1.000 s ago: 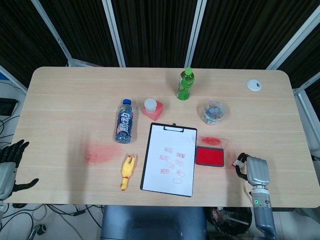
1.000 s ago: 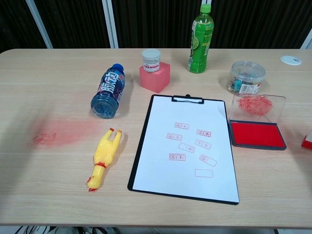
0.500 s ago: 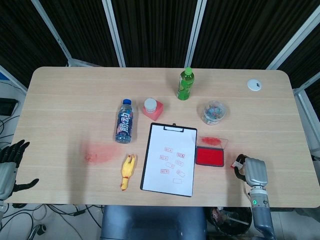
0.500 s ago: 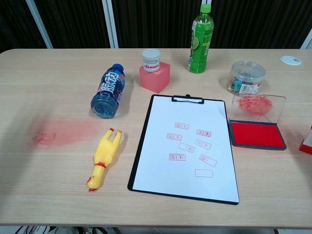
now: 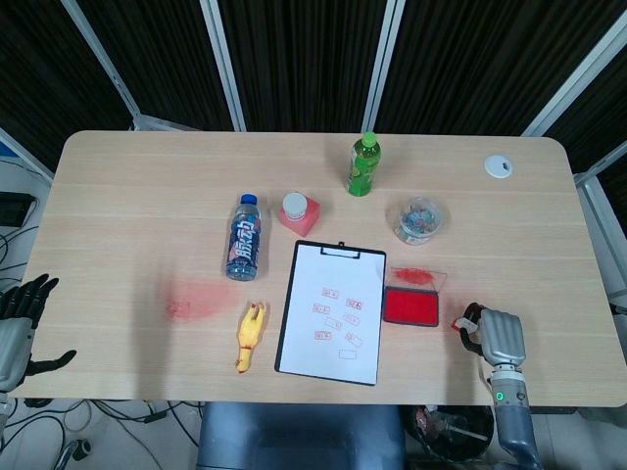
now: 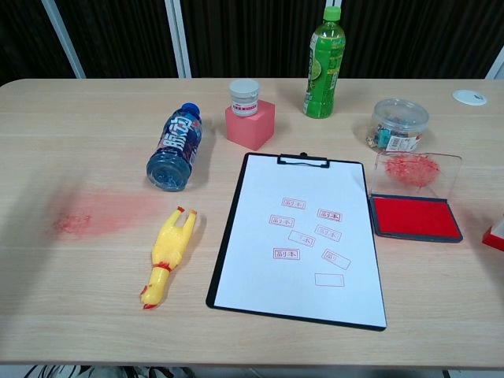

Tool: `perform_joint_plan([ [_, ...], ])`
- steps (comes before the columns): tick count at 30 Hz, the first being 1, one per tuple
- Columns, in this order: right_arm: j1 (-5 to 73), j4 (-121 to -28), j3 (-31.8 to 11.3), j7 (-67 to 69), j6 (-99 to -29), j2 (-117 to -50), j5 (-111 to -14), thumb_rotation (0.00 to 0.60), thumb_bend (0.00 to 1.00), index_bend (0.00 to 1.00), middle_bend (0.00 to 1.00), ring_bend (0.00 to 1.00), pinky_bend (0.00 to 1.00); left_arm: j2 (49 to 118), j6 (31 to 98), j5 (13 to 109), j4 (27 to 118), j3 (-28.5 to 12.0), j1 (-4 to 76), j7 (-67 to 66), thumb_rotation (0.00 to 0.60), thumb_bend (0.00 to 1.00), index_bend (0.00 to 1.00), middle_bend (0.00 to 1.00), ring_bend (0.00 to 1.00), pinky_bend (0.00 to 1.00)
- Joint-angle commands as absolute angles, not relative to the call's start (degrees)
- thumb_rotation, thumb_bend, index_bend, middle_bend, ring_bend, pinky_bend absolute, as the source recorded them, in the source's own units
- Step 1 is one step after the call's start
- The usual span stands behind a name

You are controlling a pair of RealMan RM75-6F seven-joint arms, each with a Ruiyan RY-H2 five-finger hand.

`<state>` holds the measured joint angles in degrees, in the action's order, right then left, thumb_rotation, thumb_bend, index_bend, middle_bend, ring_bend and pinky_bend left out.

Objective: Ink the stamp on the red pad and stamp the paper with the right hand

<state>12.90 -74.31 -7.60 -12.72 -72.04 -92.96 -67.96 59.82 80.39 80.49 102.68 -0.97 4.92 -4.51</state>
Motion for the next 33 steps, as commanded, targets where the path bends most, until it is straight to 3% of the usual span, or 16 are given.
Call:
perform_joint_plan([
  [1, 12.87, -74.48, -7.63, -12.86, -71.96, -92.85, -67.92, 0.600, 0.42, 0.78, 0.62, 0.65, 0.73, 59.84, 80.42, 80.53, 102.66, -0.97, 4.91, -4.52, 0.600, 0.00, 0.00, 0.00, 0.00, 0.00],
  [33, 12.89, -76.86, -7.65, -15.02, -70.51, -91.39, -66.78, 0.600, 0.42, 0.51, 0.55, 0.60, 0.73, 59.71, 80.57, 80.69, 102.71, -0.98, 4.78, -4.19, 0.600, 0.00, 0.00, 0.00, 0.00, 0.00],
])
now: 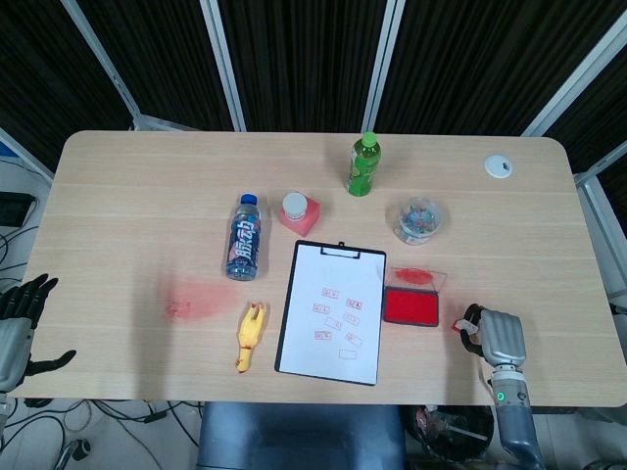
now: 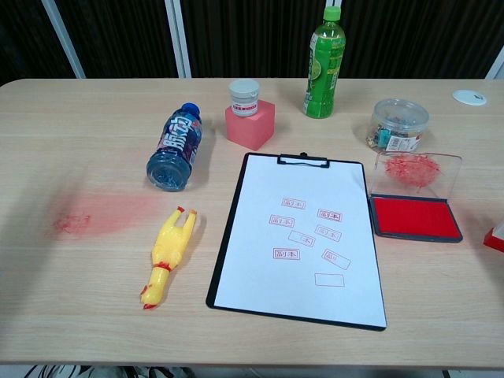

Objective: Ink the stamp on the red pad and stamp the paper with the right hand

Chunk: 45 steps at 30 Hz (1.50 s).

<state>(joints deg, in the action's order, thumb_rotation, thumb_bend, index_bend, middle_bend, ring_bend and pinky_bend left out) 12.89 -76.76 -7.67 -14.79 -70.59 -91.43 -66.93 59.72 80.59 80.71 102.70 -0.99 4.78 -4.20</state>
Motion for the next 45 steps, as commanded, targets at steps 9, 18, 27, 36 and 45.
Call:
perform_joint_plan([
  [9, 12.91, -77.60, -7.75, -15.86, -70.24, -91.02, -66.07, 0.600, 0.42, 0.46, 0.52, 0.59, 0.73, 59.66, 80.57, 80.71, 102.70, -1.03, 4.79, -4.12, 0.600, 0.00, 0.00, 0.00, 0.00, 0.00],
  [18, 12.84, -78.14, -7.69, -16.23, -70.15, -90.68, -65.72, 0.600, 0.41, 0.37, 0.46, 0.55, 0.73, 59.63, 80.69, 80.79, 102.68, -1.03, 4.74, -4.09, 0.600, 0.00, 0.00, 0.00, 0.00, 0.00],
  [27, 12.74, -79.89, -7.47, -17.90, -69.91, -89.61, -64.80, 0.600, 0.23, 0.13, 0.23, 0.34, 0.58, 59.58, 80.72, 80.90, 102.73, -1.01, 4.71, -4.01, 0.600, 0.00, 0.00, 0.00, 0.00, 0.00],
  [36, 11.98, -90.21, -6.03, -22.01, -73.24, -82.01, -68.43, 0.600, 0.15, 0.00, 0.03, 0.09, 0.26, 59.38, 80.77, 81.45, 102.66, -0.83, 4.69, -3.68, 0.600, 0.00, 0.00, 0.00, 0.00, 0.00],
  [45, 8.36, -102.88, -4.36, -23.63, -79.46, -65.41, -73.48, 0.600, 0.03, 0.00, 0.00, 0.00, 0.19, 59.35, 81.01, 80.99, 102.53, -0.51, 4.46, -7.39, 0.600, 0.00, 0.00, 0.00, 0.00, 0.00],
])
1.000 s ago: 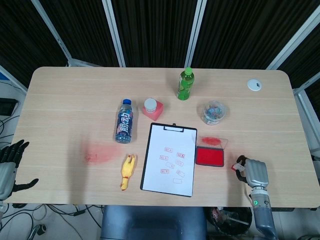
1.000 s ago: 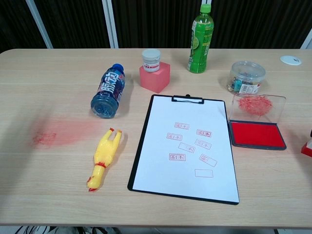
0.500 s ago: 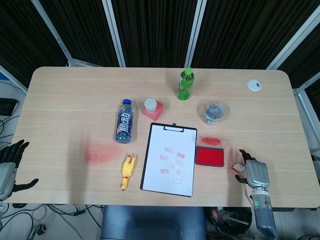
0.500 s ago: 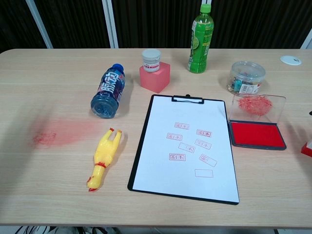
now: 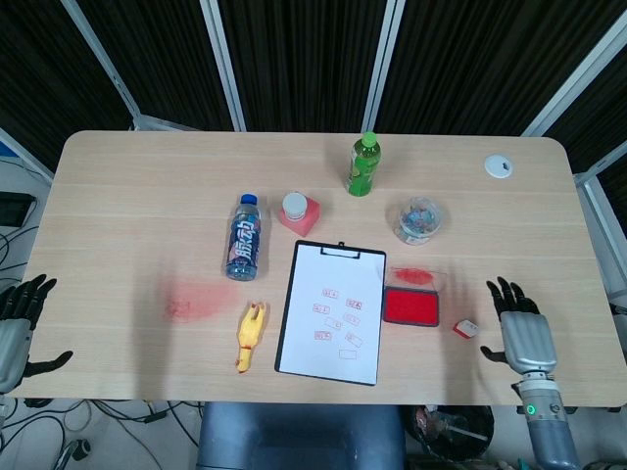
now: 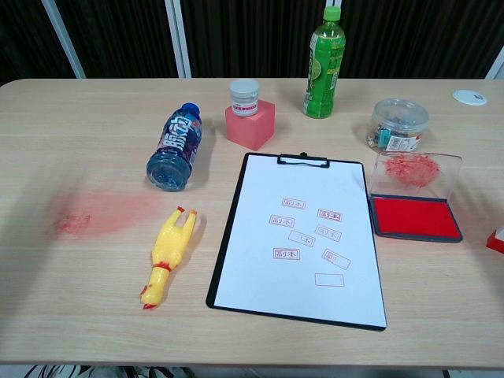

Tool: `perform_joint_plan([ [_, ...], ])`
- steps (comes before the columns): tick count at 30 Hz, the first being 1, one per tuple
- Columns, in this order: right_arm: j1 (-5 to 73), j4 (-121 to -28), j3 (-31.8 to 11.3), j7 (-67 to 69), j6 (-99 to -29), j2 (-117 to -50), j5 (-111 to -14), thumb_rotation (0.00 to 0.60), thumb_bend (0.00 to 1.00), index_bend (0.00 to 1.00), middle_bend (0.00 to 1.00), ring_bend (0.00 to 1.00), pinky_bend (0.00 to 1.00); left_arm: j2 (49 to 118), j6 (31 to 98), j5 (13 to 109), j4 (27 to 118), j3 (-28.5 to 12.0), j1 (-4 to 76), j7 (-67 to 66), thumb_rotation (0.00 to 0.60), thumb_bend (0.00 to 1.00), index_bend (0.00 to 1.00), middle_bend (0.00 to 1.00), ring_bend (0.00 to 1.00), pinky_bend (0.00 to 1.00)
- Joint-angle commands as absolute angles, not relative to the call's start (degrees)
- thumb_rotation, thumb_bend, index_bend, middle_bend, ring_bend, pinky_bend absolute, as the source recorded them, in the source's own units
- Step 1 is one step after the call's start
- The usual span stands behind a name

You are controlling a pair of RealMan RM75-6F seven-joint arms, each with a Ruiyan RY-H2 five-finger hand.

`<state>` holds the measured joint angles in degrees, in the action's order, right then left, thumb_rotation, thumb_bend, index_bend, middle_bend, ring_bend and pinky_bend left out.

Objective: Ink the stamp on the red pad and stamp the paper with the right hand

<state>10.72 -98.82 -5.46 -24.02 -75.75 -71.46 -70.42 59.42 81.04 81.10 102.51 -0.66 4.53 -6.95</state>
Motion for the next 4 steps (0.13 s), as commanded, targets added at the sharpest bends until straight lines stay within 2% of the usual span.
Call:
perform_joint_plan([
  [1, 7.26, -102.72, -3.72, -21.33, -81.02, -63.96, -75.57, 0.600, 0.03, 0.00, 0.00, 0.00, 0.19, 59.34, 81.05, 81.00, 102.60, -0.49, 4.44, -7.63, 0.600, 0.00, 0.00, 0.00, 0.00, 0.00],
  [4, 5.15, -101.79, -2.45, -15.83, -84.01, -61.48, -79.70, 0.600, 0.03, 0.00, 0.00, 0.00, 0.19, 59.51, 81.56, 81.47, 102.68, -0.47, 4.34, -8.27, 0.600, 0.00, 0.00, 0.00, 0.00, 0.00],
])
